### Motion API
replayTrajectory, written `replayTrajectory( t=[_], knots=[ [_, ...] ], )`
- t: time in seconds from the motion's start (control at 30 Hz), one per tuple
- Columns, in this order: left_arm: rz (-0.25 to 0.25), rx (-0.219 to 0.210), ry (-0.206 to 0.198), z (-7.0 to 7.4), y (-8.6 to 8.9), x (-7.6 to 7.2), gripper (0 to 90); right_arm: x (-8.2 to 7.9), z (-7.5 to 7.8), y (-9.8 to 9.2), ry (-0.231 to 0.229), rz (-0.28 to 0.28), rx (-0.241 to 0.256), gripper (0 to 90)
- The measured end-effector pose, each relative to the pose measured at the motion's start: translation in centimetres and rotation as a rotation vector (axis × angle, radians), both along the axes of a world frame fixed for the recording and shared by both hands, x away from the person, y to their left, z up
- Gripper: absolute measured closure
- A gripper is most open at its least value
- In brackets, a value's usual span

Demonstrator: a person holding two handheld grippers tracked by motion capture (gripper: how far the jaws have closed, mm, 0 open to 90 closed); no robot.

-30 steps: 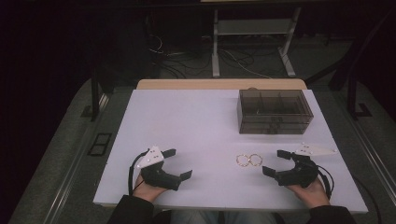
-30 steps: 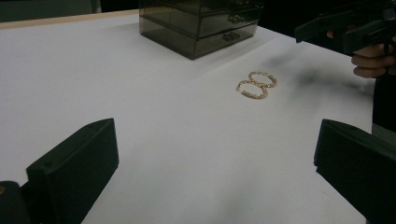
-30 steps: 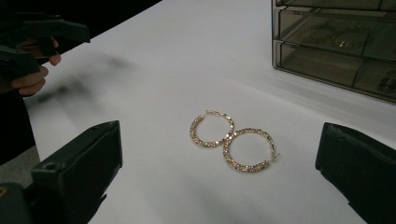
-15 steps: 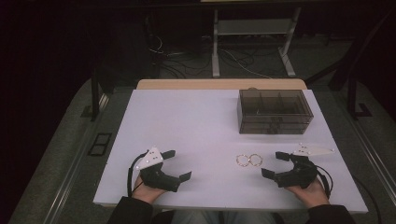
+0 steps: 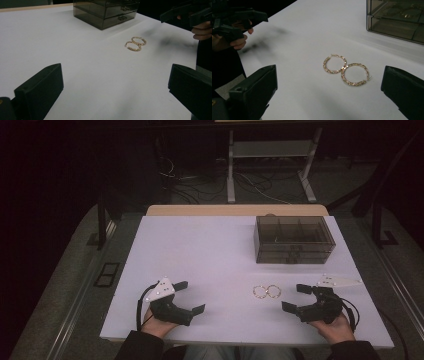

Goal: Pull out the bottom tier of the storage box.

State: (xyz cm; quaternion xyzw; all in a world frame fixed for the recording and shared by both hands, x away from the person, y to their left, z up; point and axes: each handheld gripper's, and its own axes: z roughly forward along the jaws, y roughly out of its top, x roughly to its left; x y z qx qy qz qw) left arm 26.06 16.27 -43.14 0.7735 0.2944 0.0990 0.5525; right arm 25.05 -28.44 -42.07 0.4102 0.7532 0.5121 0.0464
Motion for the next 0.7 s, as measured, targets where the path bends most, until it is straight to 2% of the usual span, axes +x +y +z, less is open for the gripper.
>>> replayTrajectory(
  t=[0.43, 0.7],
  knots=[
    [-0.013, -0.009, 0.006, 0.0, -0.3, 0.1, 0.0, 0.2, 0.8, -0.5, 0.064, -0.011, 0.008, 0.0],
    [-0.024, -0.006, 0.010, 0.0, -0.4, 0.2, 0.0, 0.9, 1.5, -0.4, 0.079, -0.003, 0.001, 0.0]
  ],
)
